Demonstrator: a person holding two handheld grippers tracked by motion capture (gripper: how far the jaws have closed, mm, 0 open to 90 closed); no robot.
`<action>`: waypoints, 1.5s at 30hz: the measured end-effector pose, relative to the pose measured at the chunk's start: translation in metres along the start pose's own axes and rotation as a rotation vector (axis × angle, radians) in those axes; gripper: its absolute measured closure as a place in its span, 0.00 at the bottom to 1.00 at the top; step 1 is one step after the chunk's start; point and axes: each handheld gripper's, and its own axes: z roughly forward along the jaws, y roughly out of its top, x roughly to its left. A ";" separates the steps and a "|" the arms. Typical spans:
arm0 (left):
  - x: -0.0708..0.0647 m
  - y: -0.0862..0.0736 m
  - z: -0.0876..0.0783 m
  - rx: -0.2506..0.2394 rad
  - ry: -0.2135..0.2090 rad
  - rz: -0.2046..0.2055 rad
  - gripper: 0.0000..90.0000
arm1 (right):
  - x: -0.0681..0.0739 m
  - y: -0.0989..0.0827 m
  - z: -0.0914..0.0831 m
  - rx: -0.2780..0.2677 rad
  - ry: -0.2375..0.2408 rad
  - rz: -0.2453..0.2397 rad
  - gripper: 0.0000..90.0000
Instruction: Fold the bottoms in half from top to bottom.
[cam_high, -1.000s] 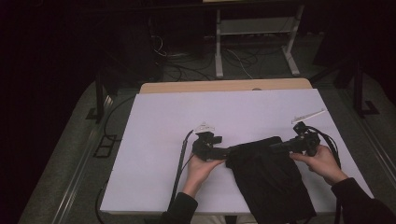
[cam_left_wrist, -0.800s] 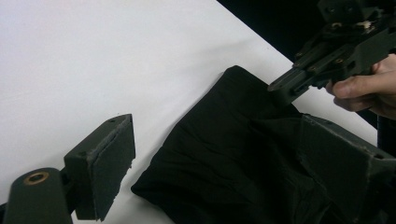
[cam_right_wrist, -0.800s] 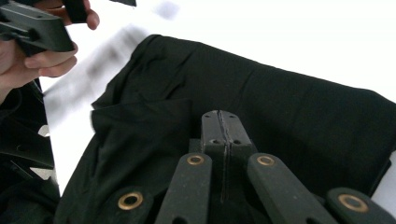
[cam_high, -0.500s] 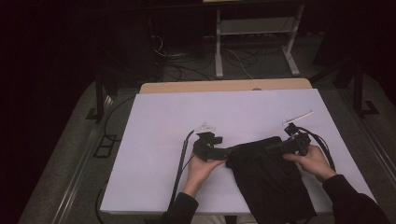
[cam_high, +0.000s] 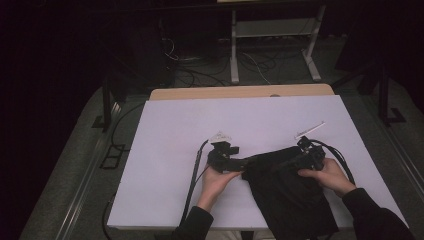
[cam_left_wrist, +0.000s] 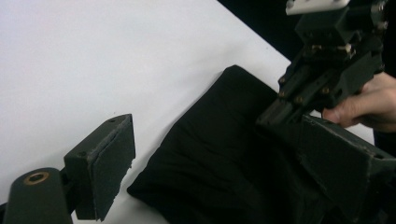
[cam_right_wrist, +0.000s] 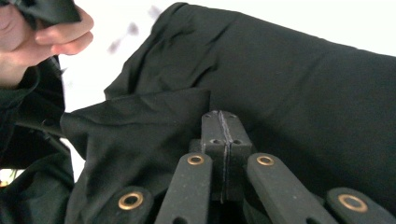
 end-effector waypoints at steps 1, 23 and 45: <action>0.000 0.000 0.000 -0.003 -0.001 -0.001 0.13 | 0.002 0.000 0.000 0.006 0.008 -0.003 0.98; 0.004 0.000 -0.003 0.006 0.019 -0.001 0.13 | 0.059 -0.024 0.017 0.133 0.105 -0.132 0.98; 0.004 0.004 -0.003 0.022 0.025 0.001 0.10 | 0.065 -0.020 -0.022 -0.086 -0.036 -0.182 0.41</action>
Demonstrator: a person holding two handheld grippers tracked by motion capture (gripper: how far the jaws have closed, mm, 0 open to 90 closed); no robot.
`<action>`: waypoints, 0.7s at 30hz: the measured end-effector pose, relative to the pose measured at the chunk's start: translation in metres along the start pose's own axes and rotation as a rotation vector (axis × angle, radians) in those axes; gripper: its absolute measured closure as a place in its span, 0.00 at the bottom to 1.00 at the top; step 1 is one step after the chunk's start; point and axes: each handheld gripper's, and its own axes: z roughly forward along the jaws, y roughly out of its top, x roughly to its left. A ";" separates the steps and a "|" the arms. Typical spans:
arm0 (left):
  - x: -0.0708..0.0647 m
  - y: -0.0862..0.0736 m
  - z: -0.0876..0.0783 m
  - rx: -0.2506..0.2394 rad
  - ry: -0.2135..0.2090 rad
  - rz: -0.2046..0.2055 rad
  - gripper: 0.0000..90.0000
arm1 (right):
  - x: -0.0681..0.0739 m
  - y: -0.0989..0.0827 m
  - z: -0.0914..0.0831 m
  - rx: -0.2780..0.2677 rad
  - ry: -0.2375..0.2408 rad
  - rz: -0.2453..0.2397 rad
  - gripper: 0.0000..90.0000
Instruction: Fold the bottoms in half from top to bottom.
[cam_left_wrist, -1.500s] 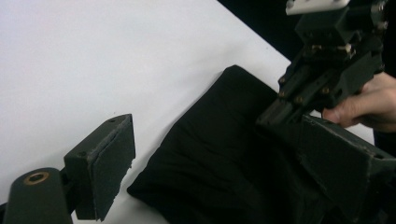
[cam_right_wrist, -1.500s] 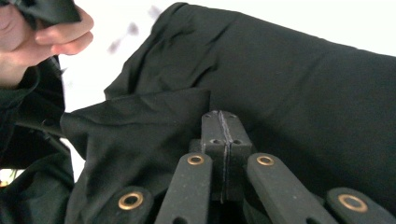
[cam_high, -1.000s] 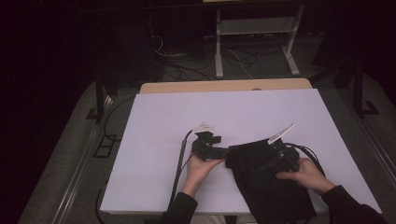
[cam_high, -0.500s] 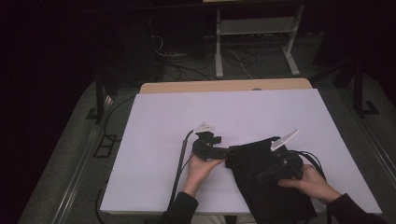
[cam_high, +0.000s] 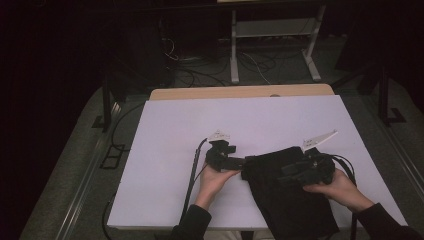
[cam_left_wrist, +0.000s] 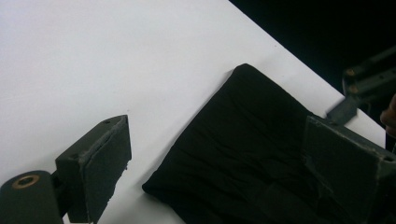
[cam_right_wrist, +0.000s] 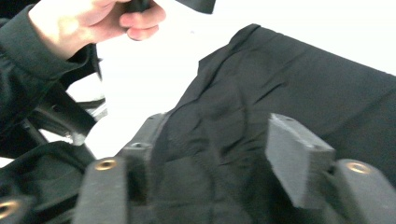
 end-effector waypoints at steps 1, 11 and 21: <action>0.000 0.001 0.000 0.002 0.002 0.003 0.09 | -0.001 0.001 -0.002 -0.006 -0.012 -0.001 0.38; -0.002 0.007 -0.001 0.010 0.003 0.015 0.08 | -0.010 0.014 -0.024 -0.061 -0.070 0.004 0.14; -0.001 0.009 0.000 0.010 0.008 0.015 0.08 | -0.027 0.022 -0.041 -0.086 -0.101 0.010 0.00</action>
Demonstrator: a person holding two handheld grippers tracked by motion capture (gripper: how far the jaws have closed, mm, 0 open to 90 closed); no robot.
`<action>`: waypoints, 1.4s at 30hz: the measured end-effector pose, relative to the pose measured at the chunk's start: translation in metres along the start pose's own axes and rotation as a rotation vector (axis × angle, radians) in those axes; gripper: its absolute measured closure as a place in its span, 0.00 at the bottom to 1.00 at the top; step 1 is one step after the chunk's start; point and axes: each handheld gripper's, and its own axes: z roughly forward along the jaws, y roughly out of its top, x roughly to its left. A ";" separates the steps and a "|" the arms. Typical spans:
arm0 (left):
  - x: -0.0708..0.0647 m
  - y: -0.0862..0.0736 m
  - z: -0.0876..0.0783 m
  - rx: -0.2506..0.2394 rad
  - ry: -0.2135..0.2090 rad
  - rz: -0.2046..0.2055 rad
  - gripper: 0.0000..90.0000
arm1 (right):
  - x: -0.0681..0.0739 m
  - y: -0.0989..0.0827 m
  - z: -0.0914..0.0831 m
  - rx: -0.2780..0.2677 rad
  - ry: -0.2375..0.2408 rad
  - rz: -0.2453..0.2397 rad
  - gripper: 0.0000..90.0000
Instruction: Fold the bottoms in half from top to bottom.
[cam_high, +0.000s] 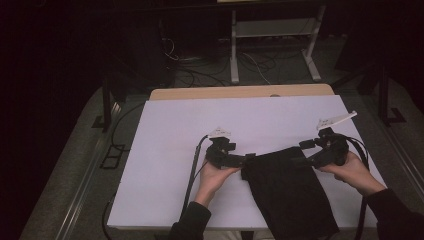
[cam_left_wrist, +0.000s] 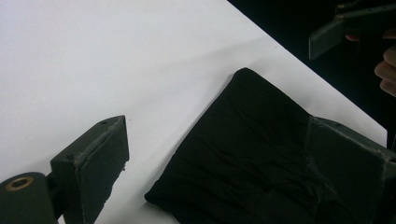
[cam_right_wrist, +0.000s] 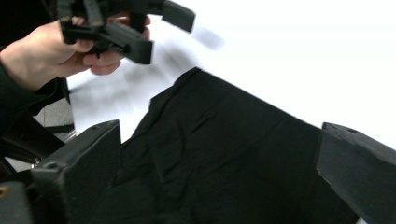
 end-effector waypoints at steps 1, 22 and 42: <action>0.000 0.000 0.000 0.000 0.000 -0.002 0.08 | -0.003 0.000 -0.001 -0.004 -0.001 0.005 0.00; 0.014 -0.005 0.008 0.020 0.016 -0.045 0.08 | -0.060 -0.008 0.006 -0.018 -0.074 0.114 0.00; 0.022 -0.021 0.024 0.112 -0.005 -0.067 0.15 | -0.085 -0.015 0.032 0.038 -0.141 0.122 0.15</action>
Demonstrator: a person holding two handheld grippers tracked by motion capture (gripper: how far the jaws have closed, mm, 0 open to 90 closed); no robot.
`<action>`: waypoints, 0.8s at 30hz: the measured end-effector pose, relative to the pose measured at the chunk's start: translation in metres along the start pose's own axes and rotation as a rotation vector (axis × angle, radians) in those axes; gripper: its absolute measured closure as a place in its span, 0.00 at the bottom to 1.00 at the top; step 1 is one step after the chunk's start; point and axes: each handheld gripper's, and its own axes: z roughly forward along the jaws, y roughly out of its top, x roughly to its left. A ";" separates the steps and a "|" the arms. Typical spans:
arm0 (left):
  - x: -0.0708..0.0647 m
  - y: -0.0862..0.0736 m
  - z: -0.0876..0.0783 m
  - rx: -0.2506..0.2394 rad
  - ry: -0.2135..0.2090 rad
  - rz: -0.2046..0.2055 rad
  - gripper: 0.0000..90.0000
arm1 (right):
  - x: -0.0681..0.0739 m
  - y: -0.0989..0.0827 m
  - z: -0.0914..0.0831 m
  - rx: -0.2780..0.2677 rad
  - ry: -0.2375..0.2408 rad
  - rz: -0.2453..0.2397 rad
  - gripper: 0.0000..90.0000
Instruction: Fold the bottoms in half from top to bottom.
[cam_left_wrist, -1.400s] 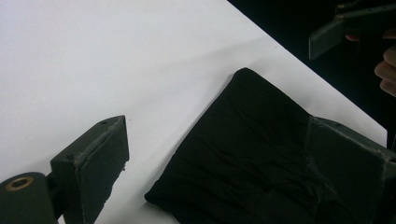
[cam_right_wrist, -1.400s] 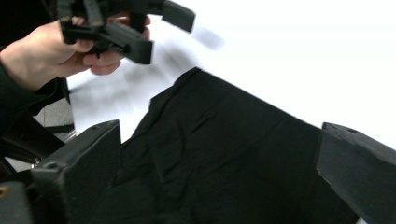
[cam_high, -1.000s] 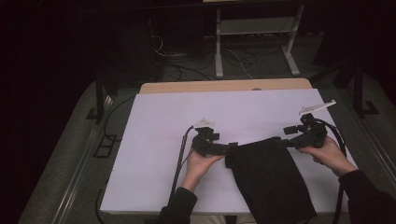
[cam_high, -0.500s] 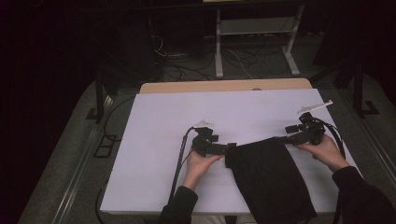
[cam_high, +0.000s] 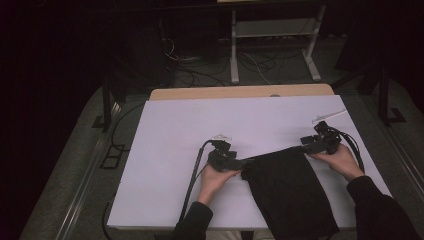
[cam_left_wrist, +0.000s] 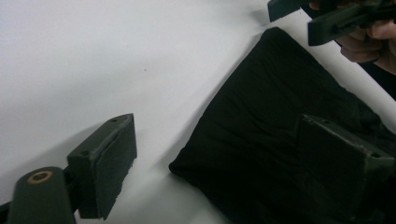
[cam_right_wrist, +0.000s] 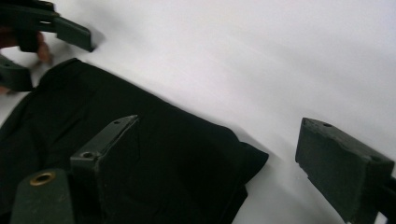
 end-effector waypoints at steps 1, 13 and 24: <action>0.000 0.000 0.000 -0.002 -0.004 -0.004 0.15 | -0.001 0.000 0.001 0.000 -0.002 0.002 0.15; -0.005 -0.002 0.003 0.031 -0.021 0.032 0.41 | -0.005 -0.003 0.006 0.019 0.008 -0.034 0.41; -0.007 -0.003 0.005 0.074 -0.021 0.084 0.87 | -0.001 -0.004 0.013 0.073 0.077 -0.074 0.89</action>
